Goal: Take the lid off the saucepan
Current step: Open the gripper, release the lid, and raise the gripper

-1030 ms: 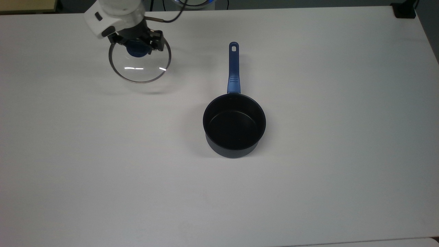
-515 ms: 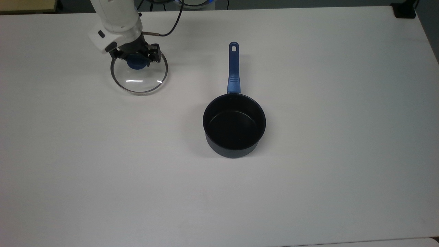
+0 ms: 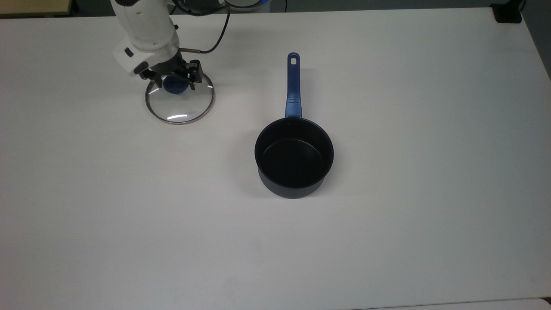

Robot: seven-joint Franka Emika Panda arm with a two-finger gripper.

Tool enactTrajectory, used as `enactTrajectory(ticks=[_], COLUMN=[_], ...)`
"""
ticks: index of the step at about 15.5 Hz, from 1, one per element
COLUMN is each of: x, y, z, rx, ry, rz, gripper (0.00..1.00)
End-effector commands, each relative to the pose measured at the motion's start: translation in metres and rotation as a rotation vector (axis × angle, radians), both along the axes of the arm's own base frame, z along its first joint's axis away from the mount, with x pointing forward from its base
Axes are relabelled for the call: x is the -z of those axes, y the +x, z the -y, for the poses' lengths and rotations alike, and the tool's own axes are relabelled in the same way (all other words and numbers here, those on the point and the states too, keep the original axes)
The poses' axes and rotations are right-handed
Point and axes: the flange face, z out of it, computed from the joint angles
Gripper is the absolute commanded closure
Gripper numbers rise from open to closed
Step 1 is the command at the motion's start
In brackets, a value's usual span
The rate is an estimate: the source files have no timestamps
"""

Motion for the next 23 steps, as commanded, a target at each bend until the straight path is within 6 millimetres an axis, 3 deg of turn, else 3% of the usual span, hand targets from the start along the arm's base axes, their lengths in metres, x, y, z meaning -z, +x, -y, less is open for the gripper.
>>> enactTrajectory(ticks=[1, 4, 7, 10, 13, 19, 23], x=[-0.092, -0.187, -0.246, -0.289, -0.308, -0.296, -0.302], y=[0.02, 0.034, 0.018, -0.013, -0.025, 0.011, 0.015], z=[-0.006, -0.035, -0.079, -0.093, -0.098, -0.092, -0.091], rx=[0.1, 0.162, 0.156, 0.253, 0.231, 0.017, 0.015], ry=[-0.001, -0.006, -0.023, -0.038, -0.021, -0.022, -0.025], rz=[0.045, 0.041, 0.029, 0.053, 0.089, 0.202, 0.209], gripper=[0.0, 0.0, 0.0, 0.0, 0.0, 0.0, 0.0])
